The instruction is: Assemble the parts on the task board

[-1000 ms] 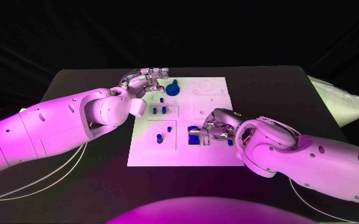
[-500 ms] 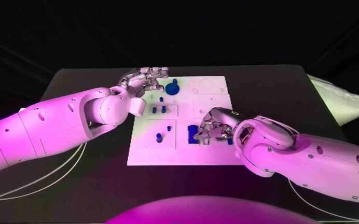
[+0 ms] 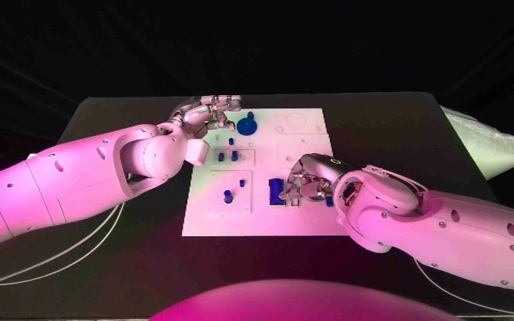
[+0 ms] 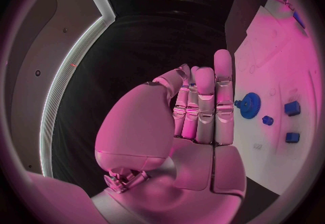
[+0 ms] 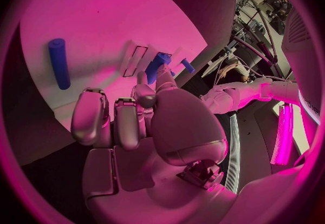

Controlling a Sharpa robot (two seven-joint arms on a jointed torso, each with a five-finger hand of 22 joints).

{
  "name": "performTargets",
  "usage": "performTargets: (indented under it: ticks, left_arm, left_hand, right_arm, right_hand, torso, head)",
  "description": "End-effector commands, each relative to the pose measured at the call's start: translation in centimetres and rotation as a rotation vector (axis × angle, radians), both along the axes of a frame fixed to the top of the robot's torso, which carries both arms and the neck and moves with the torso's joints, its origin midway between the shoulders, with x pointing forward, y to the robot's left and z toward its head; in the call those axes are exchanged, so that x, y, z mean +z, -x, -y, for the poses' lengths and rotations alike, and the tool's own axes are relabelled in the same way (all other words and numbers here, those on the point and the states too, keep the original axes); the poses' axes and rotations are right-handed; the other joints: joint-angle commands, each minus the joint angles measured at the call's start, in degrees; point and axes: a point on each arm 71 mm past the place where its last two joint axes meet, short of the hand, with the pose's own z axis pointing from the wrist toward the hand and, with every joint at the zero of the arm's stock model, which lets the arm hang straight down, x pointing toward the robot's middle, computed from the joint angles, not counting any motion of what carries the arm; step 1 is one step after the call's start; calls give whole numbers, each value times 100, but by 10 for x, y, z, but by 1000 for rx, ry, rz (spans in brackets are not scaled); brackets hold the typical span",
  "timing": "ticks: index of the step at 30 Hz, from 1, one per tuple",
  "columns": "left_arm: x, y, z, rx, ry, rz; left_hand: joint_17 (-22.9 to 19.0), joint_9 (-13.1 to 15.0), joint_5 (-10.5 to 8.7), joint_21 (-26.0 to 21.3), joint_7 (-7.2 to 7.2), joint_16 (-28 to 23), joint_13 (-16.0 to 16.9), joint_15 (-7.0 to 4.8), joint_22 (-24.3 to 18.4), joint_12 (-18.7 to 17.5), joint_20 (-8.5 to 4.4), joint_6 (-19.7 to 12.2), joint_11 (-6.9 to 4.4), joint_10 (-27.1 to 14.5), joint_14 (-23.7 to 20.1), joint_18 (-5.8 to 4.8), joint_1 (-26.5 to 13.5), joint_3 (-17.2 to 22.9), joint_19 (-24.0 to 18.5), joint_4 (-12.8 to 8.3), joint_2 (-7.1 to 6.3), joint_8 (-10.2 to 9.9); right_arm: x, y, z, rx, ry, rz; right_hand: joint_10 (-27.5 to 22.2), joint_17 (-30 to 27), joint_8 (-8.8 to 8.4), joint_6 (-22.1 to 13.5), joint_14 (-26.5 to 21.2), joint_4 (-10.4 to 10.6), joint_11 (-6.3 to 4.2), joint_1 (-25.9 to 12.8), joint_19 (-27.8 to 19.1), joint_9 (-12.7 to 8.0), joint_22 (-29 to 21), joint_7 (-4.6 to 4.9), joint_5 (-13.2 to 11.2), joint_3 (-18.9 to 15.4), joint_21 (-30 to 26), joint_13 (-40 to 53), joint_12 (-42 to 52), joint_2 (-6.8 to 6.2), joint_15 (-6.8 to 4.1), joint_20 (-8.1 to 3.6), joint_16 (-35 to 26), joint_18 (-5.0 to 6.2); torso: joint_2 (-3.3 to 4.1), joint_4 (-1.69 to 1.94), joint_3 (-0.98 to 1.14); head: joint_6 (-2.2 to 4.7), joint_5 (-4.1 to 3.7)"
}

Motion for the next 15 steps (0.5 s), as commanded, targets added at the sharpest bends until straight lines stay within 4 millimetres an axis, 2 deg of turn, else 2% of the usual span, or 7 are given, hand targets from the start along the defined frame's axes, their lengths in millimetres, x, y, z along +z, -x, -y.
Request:
performTargets:
  ticks: [1,6,10,15]
  left_arm:
    - [1,1,2,-19,9,7]
    - [1,1,1,-17,8,7]
    - [1,1,-1,-16,7,6]
    - [1,1,-1,-16,7,6]
  left_hand:
    - [-6,-6,-3,-19,-3,-14,6,4,-7,35,-1,-52,11,-32,-33,60,-1,-27,-8,-6,52,31]
    - [-6,-6,-3,-19,-3,-14,6,4,-7,35,-1,-52,11,-32,-33,60,-1,-27,-8,-6,52,31]
    - [-6,-6,-3,-19,-3,-14,6,4,-7,35,-1,-52,11,-32,-33,60,-1,-27,-8,-6,52,31]
    - [-6,-6,-3,-19,-3,-14,6,4,-7,35,-1,-52,11,-32,-33,60,-1,-27,-8,-6,52,31]
  right_arm:
    - [3,2,5,-11,-8,35]
    - [11,7,19,-35,-78,54]
    - [21,10,38,-60,-99,53]
    - [28,6,66,-87,-21,47]
  right_hand:
    - [52,4,19,27,321,5,10,-47,26,15,4,-27,106,-20,24,13,17,2,-20,-3,7,-51]
    - [-45,29,-40,-62,323,78,26,-143,20,13,-2,-3,385,-54,20,-130,-176,12,-10,-2,16,-50]
    - [-116,68,-246,-296,326,109,92,-121,10,-61,-9,84,678,-26,14,-214,-304,64,36,24,32,-51]
    - [-209,82,-390,-321,325,99,123,-16,-3,-127,-24,121,774,63,5,-353,-495,161,69,55,35,-46]
  torso:
    - [-2,-2,5]
    - [-6,-7,2]
    - [-3,-12,1]
    - [-7,-20,-1]
  head:
    - [-1,-1]
    - [6,-11]
    - [12,-29]
    - [31,-76]
